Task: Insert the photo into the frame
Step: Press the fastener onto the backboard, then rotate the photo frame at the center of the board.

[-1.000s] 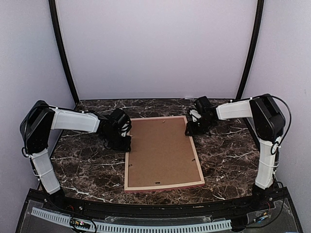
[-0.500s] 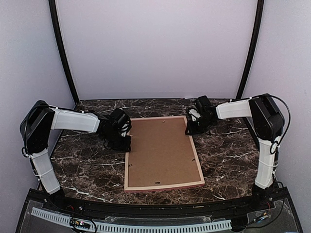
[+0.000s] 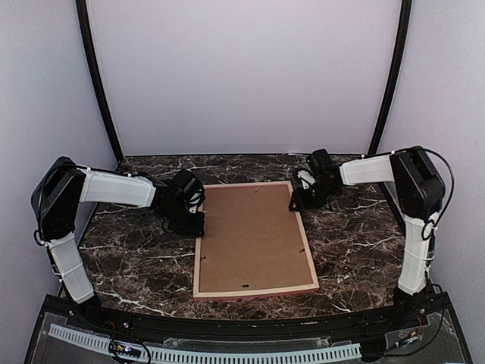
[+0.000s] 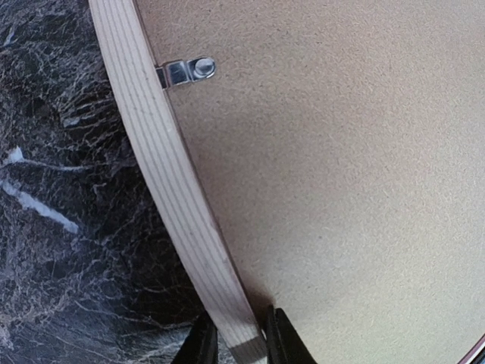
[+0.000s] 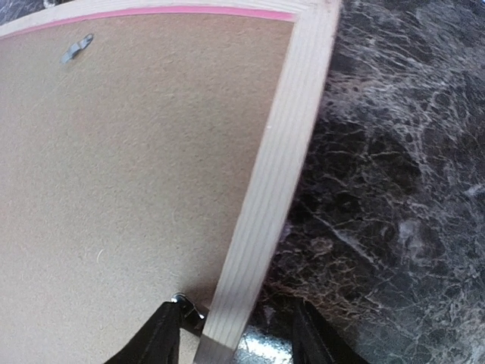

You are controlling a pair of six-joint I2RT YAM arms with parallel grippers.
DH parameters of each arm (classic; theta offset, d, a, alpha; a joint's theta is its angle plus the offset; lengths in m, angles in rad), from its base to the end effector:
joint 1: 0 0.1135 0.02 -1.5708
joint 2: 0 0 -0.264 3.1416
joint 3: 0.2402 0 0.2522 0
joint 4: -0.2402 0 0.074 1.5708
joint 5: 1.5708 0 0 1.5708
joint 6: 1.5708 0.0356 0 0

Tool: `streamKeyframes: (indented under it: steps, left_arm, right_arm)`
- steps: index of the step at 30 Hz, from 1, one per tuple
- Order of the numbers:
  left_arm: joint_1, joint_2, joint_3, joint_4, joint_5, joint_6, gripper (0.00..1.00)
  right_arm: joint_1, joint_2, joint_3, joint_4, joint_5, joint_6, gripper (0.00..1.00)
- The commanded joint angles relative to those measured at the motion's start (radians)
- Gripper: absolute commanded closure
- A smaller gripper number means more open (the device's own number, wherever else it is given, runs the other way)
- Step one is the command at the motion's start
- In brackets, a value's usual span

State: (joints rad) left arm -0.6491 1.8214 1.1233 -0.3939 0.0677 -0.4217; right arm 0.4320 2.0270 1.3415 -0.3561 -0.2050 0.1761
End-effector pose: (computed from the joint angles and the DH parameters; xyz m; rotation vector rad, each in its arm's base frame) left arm 0.2870 -0.2208 0.1606 0.3325 2.7129 -0.4200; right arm 0.3773 0.1820 0.1479 -0.4125 2.6262 0.4764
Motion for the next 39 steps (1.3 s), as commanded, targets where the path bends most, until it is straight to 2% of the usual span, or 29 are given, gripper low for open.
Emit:
streamKeyframes:
  steps: [1, 8, 14, 18, 23, 25, 27, 29, 33, 39]
  left_arm:
    - [-0.018, 0.013, -0.006, -0.057, 0.015, 0.026, 0.78]
    - [-0.020, 0.008, -0.005, -0.040, 0.016, -0.026, 0.75]
    - [-0.024, 0.001, 0.000, -0.020, 0.022, -0.040, 0.71]
    - [-0.024, -0.003, 0.006, -0.013, 0.019, -0.039, 0.65]
    - [-0.024, -0.011, 0.027, -0.012, 0.013, -0.031, 0.57]
    - [-0.024, -0.017, 0.037, -0.015, 0.010, -0.023, 0.52]
    - [-0.024, -0.024, 0.053, -0.028, -0.005, -0.004, 0.37]
    - [-0.023, -0.035, 0.068, -0.047, -0.031, 0.011, 0.27]
    - [-0.020, -0.065, 0.099, -0.061, -0.081, 0.067, 0.12]
    - [0.006, -0.056, 0.174, -0.068, -0.082, 0.190, 0.04]
  right_arm:
    - [-0.007, -0.054, -0.042, -0.008, -0.002, 0.028, 0.44]
    - [0.003, -0.173, -0.175, 0.017, -0.031, 0.086, 0.40]
    - [0.037, -0.256, -0.287, 0.049, -0.029, 0.136, 0.41]
    - [0.066, -0.272, -0.329, 0.060, -0.020, 0.155, 0.44]
    - [0.080, -0.267, -0.348, 0.058, -0.007, 0.155, 0.53]
    - [0.080, -0.263, -0.347, 0.050, 0.006, 0.149, 0.57]
    - [0.080, -0.256, -0.340, 0.036, 0.019, 0.136, 0.64]
    - [0.080, -0.248, -0.323, 0.018, 0.031, 0.109, 0.71]
    - [0.073, -0.225, -0.286, -0.032, 0.059, 0.034, 0.82]
    - [0.060, -0.171, -0.196, -0.098, 0.032, -0.098, 0.90]
